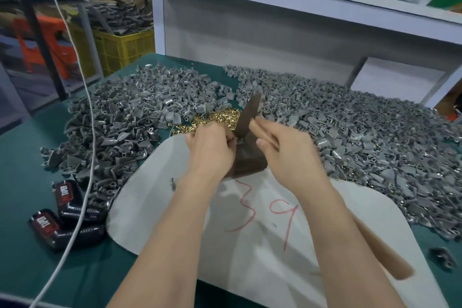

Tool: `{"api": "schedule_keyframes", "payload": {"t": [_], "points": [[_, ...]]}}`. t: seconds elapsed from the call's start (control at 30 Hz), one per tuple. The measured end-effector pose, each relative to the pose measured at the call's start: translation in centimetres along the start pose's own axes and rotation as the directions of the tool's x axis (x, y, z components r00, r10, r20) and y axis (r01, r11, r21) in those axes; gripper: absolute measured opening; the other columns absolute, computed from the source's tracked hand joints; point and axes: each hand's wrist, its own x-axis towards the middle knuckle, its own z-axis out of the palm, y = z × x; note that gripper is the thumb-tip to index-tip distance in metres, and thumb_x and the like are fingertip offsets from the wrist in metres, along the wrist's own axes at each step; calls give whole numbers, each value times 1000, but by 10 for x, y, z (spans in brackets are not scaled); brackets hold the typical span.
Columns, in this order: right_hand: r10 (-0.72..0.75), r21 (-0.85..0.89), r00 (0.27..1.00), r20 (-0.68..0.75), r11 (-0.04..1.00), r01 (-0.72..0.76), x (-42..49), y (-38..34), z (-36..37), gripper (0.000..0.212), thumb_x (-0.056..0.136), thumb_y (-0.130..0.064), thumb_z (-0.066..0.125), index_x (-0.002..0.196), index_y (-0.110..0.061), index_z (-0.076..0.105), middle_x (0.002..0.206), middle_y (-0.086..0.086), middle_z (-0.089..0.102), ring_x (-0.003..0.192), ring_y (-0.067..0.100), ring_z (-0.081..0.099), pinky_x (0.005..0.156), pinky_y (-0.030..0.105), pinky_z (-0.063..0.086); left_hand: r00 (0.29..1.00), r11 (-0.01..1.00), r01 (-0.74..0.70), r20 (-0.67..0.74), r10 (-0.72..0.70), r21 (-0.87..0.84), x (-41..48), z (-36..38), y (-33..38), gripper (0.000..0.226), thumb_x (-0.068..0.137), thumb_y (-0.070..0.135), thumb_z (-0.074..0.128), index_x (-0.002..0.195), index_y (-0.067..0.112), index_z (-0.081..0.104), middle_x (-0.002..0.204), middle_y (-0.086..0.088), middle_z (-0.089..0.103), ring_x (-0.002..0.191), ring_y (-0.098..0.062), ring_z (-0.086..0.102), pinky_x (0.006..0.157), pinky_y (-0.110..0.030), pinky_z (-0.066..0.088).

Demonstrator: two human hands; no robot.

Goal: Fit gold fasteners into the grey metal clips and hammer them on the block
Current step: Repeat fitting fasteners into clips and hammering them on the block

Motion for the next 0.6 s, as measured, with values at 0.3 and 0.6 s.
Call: {"api": "schedule_keyframes", "payload": {"t": [0.3,0.6], "points": [[-18,-26,999,-49,1000,16,0,0,-1,40,95,-25,53,134,-35,51,123,-3,65,107,17,62,95,32,48,1000,1000,6,3,-6,-1,0,0,0,15,89,20,57,84,23,71,94,2,67,101,-24,56,84,-33,32],[-29,-28,997,-69,999,27,0,1,2,40,94,-23,54,133,-33,53,123,-7,64,108,18,61,94,27,44,1000,1000,14,4,-14,9,0,0,-1,16,89,20,56,84,22,70,93,2,68,102,-24,55,88,-35,32]]}}
